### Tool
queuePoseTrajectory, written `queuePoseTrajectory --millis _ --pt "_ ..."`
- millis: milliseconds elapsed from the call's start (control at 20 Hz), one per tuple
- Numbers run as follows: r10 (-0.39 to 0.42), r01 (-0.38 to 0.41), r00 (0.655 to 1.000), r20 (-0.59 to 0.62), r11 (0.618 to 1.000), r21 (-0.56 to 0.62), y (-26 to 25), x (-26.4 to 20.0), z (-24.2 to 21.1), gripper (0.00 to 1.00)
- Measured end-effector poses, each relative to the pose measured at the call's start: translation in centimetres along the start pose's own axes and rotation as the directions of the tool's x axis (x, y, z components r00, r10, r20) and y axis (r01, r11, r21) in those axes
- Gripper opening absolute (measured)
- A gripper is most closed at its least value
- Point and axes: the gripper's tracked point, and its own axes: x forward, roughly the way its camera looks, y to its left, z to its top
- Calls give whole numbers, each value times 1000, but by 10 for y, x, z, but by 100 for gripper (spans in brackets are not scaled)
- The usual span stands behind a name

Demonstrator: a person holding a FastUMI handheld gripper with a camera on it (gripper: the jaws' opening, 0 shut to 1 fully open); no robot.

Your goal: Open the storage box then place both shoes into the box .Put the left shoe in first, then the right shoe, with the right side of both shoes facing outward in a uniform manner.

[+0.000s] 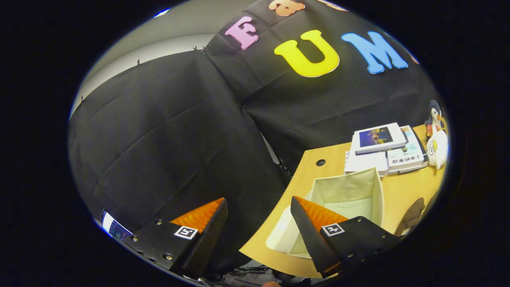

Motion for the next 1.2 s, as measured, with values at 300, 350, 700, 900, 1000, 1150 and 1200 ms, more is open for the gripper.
queuePoseTrajectory --millis 300,350,700,900,1000,1150,1200 --pt "-168 171 984 52 983 -60 -77 -46 13 97" --pt "-198 202 979 57 977 -65 -91 -55 14 97" --pt "-368 373 927 68 923 -98 -177 -106 3 97" --pt "-455 456 890 39 883 -114 -223 -125 -22 97" --pt "-491 490 871 24 863 -124 -245 -131 -38 97" --pt "-546 540 838 -13 833 -120 -281 -139 -69 98" --pt "-555 548 831 -37 829 -110 -289 -140 -80 98"
